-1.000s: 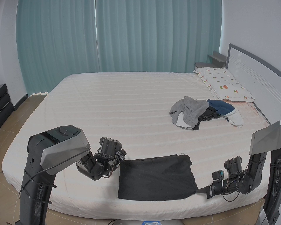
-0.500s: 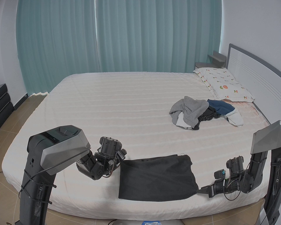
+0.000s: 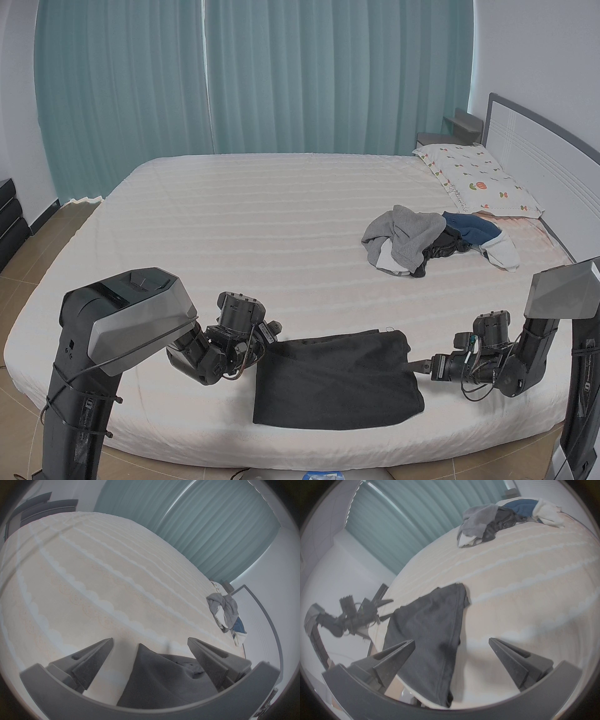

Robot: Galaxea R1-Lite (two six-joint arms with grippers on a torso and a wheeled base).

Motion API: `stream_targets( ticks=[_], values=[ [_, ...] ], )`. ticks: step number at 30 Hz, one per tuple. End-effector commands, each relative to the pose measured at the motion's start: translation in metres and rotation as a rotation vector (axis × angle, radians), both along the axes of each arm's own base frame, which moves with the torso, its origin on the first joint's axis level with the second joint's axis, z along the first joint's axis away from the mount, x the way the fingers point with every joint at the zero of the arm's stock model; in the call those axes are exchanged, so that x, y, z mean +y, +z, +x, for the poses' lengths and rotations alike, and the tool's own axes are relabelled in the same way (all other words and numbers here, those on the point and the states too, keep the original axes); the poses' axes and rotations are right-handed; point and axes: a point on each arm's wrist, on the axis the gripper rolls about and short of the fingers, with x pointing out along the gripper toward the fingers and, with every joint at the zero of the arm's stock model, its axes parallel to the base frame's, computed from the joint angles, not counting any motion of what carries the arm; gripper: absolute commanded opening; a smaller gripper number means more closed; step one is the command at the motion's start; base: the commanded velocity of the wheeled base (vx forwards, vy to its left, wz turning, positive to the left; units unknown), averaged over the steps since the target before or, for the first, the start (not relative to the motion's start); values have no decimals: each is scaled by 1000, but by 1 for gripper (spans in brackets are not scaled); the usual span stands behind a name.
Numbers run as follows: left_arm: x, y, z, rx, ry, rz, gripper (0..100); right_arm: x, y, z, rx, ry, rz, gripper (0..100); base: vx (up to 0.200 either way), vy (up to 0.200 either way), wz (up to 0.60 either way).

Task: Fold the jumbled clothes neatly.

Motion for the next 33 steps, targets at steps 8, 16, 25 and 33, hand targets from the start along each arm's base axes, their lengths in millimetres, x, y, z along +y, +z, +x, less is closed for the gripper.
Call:
stream_targets(
  ticks=[8, 16, 25, 33],
  values=[
    [-15, -1, -6, 1, -89, 12, 0, 19, -8, 41, -26, -131, 111, 100, 0, 0, 0],
    [-11, -12, -12, 12, -130, 112, 0, 29, -14, 53, -47, -140, 112, 100, 0, 0, 0],
    [-6, -11, -9, -4, -60, 134, 0, 33, -17, 60, -61, -138, 117, 100, 0, 0, 0],
    [-4, -9, -10, 8, 4, 83, 0, 37, -23, 76, -108, -184, 95, 100, 0, 0, 0]
  ],
)
